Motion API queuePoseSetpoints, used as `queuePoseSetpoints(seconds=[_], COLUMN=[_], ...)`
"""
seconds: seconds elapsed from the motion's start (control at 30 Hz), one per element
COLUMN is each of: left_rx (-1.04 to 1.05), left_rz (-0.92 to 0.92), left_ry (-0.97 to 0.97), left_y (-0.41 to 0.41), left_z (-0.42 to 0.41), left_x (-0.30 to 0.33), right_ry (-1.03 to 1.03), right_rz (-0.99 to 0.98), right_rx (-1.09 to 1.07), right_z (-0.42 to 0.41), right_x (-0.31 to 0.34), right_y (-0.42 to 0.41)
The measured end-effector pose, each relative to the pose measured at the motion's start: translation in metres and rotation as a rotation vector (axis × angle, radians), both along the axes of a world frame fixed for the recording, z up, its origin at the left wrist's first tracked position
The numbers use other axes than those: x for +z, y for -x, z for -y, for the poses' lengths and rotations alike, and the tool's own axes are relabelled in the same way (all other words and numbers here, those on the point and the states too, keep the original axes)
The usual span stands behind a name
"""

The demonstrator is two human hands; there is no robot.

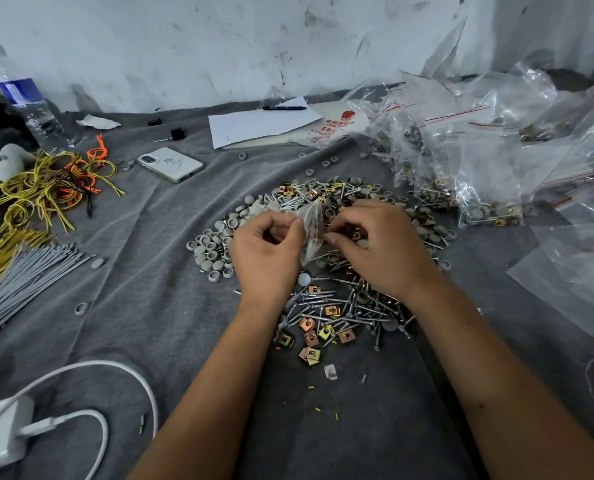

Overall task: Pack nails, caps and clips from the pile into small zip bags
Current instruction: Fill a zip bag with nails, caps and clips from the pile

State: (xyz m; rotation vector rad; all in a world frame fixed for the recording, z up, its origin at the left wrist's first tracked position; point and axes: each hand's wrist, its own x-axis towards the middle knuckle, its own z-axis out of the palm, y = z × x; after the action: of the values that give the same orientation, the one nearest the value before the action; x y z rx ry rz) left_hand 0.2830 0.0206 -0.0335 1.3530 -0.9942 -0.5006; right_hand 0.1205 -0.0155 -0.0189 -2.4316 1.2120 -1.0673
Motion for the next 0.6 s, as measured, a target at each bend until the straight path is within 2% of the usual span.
queuePoseSetpoints(seconds=[0.13, 0.23, 0.33, 0.43, 0.6], left_rx=[-0.005, -0.006, -0.004, -0.004, -0.013], left_rz=[0.021, 0.014, 0.015, 0.02, 0.03], left_ry=[-0.011, -0.013, -0.02, -0.03, -0.029], left_y=[-0.0002, 0.0, 0.0, 0.0, 0.0004], left_z=[-0.0003, -0.0002, -0.0006, -0.0012, -0.0031], left_x=[-0.0006, 0.0001, 0.0012, 0.0009, 0.0026], right_ry=[-0.187, -0.253, -0.198, -0.16, -0.13], right_rz=[-0.353, -0.401, -0.416, -0.338, 0.049], right_rx=[0.01, 0.005, -0.018, -0.023, -0.089], right_z=[0.0033, 0.0023, 0.0019, 0.0025, 0.0025], right_x=[0.0022, 0.004, 0.0019, 0.0005, 0.002], right_y=[0.0123, 0.0102, 0.0072, 0.0064, 0.0077])
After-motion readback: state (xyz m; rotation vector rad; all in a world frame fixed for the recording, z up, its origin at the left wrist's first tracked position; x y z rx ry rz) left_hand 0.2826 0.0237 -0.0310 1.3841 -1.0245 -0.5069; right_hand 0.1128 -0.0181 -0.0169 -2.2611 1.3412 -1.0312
